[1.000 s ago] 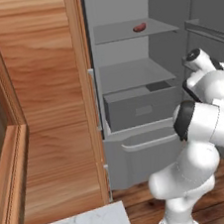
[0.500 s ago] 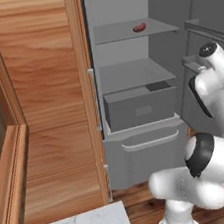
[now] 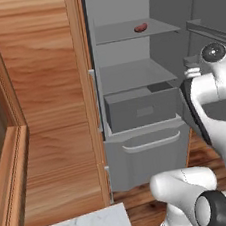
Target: Move the hot dog bun to the plate on the dining table and place the condiment next to that plate. Then navigate to the fridge and take the sausage and place it on the plate as well.
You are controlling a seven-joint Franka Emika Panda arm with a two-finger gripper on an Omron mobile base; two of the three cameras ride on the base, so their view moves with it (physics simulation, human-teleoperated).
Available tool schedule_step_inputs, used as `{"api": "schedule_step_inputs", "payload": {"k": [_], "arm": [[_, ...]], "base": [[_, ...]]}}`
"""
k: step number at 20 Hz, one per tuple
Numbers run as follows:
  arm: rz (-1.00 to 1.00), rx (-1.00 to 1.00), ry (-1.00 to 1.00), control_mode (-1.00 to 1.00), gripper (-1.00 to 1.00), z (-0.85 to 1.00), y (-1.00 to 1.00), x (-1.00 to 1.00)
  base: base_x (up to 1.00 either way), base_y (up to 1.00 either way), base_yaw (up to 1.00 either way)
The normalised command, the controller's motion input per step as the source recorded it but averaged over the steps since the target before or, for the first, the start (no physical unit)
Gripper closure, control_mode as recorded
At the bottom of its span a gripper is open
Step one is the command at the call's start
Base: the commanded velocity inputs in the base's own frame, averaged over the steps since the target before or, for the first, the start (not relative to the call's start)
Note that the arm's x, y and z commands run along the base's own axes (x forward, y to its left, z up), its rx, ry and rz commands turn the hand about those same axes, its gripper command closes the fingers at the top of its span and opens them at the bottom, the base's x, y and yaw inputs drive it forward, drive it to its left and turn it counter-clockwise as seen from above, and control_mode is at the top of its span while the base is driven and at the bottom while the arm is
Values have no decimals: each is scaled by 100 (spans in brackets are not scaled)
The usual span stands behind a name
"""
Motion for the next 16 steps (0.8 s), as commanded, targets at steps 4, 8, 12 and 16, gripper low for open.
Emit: {"api": "schedule_step_inputs", "payload": {"k": [4,8,12,16], "arm": [[40,15,16,-100,-100,41,100,-1],[27,5,10,-100,-100,4,90,-29],[1,-2,0,-100,-100,-7,45,-36],[-8,-2,0,100,-100,-12,-3,0]], "base": [[0,0,0],[0,0,0],[0,0,0],[0,-9,-3]]}}
